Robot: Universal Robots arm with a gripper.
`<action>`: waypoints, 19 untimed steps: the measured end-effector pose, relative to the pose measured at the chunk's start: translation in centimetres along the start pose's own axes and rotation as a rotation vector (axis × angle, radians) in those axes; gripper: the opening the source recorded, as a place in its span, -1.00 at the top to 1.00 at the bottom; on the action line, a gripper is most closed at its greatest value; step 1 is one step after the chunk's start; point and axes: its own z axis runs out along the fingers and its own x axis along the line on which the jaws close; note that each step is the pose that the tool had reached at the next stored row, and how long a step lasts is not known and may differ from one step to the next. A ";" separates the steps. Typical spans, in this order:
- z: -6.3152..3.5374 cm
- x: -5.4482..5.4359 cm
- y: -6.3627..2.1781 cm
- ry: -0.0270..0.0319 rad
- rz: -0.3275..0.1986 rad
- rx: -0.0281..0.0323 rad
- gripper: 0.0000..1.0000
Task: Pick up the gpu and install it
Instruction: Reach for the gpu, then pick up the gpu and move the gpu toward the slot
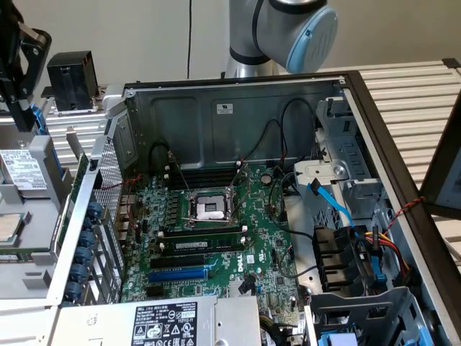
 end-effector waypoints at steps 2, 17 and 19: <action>0.01 0.0 0.00 0.0003 0.000 -0.0002 0.79; 0.06 0.2 0.11 -0.0037 0.000 -0.0003 0.79; 0.15 0.5 0.29 -0.0103 -0.001 -0.0008 0.79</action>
